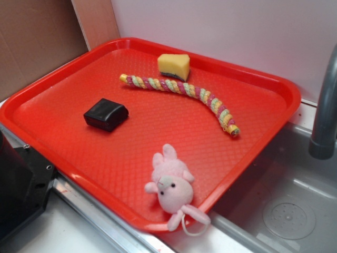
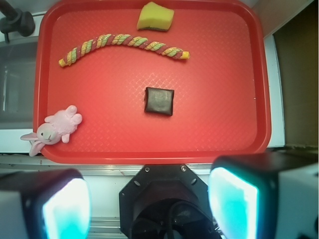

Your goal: Grab the multicolored rope.

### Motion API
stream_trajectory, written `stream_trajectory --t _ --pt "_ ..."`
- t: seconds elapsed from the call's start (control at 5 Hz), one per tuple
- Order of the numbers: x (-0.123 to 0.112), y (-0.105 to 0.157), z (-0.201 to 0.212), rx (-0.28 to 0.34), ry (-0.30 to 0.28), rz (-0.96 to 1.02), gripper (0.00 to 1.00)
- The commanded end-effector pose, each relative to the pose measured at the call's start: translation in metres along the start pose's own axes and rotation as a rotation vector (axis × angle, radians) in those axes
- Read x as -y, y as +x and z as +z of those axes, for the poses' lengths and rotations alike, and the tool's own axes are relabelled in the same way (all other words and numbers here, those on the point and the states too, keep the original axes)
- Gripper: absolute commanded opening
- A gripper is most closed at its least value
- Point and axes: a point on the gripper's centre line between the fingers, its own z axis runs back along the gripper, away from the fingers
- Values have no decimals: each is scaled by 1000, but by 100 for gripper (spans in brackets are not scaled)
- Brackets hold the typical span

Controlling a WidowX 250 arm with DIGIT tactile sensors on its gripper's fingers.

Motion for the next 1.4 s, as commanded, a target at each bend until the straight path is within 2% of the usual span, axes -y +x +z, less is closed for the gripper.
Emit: stream_trajectory --t 0.0,0.4,0.6,0.8,1.0,1.2 --pt "0 0 0 0 0 0 100" --pt "-17 30 -13 29 22 375 100" --pt "-17 48 -28 76 26 623 100" --pt "-13 68 -41 177 -116 873 100" --pt "-13 93 -60 208 -152 1039 100" --pt "-19 110 -78 189 -175 1189 100"
